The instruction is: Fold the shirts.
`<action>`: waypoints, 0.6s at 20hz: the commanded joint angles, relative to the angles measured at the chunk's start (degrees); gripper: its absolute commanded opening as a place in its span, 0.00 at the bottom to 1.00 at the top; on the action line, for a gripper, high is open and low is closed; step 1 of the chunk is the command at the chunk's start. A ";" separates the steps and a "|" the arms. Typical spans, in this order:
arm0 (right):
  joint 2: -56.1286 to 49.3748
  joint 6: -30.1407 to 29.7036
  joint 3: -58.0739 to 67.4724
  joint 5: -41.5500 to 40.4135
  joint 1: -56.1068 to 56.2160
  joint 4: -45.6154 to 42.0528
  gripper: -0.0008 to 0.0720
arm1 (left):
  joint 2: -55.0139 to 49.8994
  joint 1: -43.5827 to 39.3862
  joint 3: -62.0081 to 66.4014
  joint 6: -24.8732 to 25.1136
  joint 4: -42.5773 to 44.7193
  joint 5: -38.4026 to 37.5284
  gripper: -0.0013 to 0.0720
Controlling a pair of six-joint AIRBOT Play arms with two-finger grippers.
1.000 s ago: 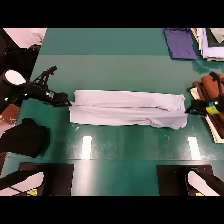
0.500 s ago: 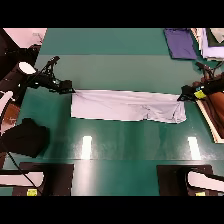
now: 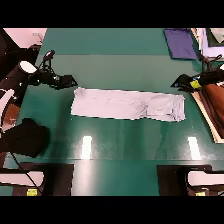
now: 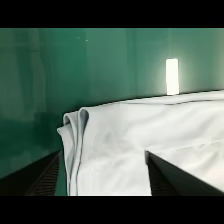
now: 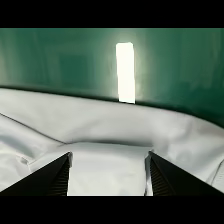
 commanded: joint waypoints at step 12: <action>2.32 -15.93 -18.10 9.27 -20.46 5.46 0.88 | 0.04 -8.55 2.40 1.57 -0.72 -12.70 0.05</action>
